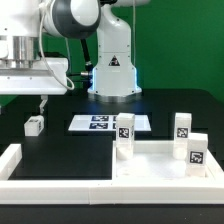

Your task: Assemble square table

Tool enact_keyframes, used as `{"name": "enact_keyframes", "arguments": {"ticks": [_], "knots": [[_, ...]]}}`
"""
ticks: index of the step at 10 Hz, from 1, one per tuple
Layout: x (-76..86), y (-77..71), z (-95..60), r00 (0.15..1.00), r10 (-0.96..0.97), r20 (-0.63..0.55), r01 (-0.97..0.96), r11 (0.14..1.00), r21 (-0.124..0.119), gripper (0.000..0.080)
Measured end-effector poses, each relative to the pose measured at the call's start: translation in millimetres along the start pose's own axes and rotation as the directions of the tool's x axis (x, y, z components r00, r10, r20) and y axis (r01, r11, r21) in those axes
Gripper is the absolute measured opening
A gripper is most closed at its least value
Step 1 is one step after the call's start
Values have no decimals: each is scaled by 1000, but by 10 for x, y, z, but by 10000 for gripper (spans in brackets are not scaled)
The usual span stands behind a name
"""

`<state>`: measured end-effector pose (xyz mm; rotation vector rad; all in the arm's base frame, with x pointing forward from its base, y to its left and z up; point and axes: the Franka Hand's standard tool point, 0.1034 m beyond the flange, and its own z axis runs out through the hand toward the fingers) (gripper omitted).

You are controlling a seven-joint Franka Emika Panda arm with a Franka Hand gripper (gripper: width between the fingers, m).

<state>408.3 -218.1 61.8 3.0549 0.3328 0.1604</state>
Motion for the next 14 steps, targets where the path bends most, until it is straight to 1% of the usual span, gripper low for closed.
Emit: {"name": "enact_keyframes", "arguments": {"ticks": [1,2,3,4,5,6,7,8,9,10,11,12,13,14], "knots": [[26,-40,9,1000,-10,10,10,1000,6,648],[9,-25,12,1000,-8,12,8,1000,5,648],[47,-125,50,997,63,46,-65,997,41,648],[165,-280,88,984,87,154,-103,990,96,648],[242,-220,91,966,85,242,-117,986,119,648],[291,-141,138,951,90,295,-132,984,123,648],[181,-239,270,924,78,374,-134,983,127,648],[139,-231,308,893,44,448,-124,981,152,648],[162,-160,332,884,41,466,-124,981,148,648],[52,-216,303,834,38,550,-151,975,162,648],[49,-186,279,795,15,607,-154,972,178,648],[82,-96,263,785,8,620,-159,969,189,648],[67,-101,270,765,9,644,-167,968,185,648],[74,-119,285,767,3,642,-162,969,188,648]]}}
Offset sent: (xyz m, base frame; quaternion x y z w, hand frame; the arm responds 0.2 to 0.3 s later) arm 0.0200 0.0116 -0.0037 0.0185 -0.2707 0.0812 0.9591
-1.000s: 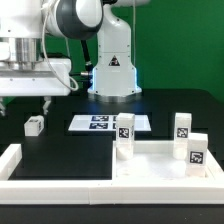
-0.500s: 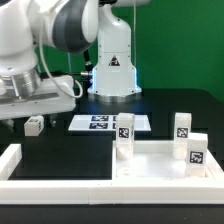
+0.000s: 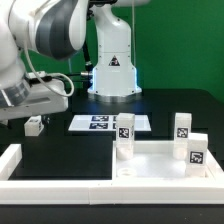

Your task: Assemble square table

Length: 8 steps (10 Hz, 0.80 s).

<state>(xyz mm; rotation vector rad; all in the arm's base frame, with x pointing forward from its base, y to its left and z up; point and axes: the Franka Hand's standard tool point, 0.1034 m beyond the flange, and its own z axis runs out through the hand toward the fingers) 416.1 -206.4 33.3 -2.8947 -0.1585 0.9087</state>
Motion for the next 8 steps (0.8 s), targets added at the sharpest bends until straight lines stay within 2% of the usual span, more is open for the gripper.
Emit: {"name": "enact_keyframes", "arguments": {"ticks": [2,3,4,5,6,7,8], "knots": [[-11,13,33,1000,6,7,-6,1000,2,648],[-50,58,145,998,44,44,-44,999,6,648],[-104,49,209,992,87,88,-89,996,18,648],[-123,56,254,989,110,101,-112,994,20,648],[-154,58,318,983,135,122,-139,990,29,648],[-197,27,372,977,147,157,-156,986,50,648],[-210,7,365,972,148,180,-161,985,57,648]]}}
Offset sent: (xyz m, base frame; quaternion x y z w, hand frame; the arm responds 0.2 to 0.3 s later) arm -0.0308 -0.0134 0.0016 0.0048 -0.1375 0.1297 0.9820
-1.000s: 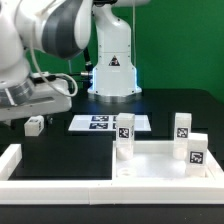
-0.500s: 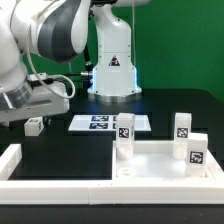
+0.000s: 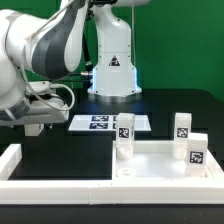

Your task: Assemble square table

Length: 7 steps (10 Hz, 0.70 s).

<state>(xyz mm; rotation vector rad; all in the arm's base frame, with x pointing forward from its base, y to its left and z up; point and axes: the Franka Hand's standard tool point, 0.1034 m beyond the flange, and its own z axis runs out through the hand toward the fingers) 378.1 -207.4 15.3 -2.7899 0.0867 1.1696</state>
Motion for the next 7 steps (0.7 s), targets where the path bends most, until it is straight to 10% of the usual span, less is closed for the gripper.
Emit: {"name": "enact_keyframes", "arguments": {"ticks": [7], "knots": [[-84,103,142,999,23,23,-24,999,41,648]]}}
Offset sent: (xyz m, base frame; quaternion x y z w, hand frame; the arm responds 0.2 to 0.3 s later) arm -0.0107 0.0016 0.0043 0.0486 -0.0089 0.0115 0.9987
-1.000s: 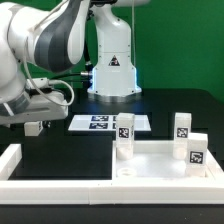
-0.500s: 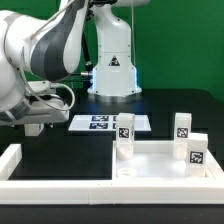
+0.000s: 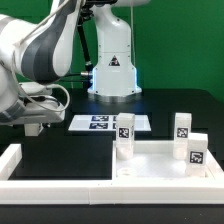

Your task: Assemble square table

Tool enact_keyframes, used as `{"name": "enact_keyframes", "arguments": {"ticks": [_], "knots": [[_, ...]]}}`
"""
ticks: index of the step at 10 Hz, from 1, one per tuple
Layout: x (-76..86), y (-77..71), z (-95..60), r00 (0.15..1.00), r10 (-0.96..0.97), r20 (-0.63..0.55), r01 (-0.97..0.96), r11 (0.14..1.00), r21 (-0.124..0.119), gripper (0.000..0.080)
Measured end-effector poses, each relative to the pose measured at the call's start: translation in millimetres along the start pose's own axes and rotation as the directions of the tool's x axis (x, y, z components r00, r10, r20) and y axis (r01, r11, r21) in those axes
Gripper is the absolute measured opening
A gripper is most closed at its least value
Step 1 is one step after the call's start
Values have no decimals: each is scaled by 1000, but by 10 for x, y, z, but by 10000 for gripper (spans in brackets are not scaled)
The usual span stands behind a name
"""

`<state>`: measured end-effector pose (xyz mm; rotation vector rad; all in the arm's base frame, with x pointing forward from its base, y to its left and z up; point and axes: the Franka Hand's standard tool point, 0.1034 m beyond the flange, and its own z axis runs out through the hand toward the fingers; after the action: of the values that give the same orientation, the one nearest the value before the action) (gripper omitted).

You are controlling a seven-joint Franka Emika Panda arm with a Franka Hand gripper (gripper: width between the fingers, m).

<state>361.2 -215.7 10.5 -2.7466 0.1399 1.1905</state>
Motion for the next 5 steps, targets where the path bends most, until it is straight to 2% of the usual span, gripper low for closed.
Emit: {"name": "enact_keyframes", "arguments": {"ticks": [3,5], "knots": [[4,-14,4,1000,-2,2,2,1000,-1,648],[-33,-149,98,996,11,89,-13,1000,22,648]]}}
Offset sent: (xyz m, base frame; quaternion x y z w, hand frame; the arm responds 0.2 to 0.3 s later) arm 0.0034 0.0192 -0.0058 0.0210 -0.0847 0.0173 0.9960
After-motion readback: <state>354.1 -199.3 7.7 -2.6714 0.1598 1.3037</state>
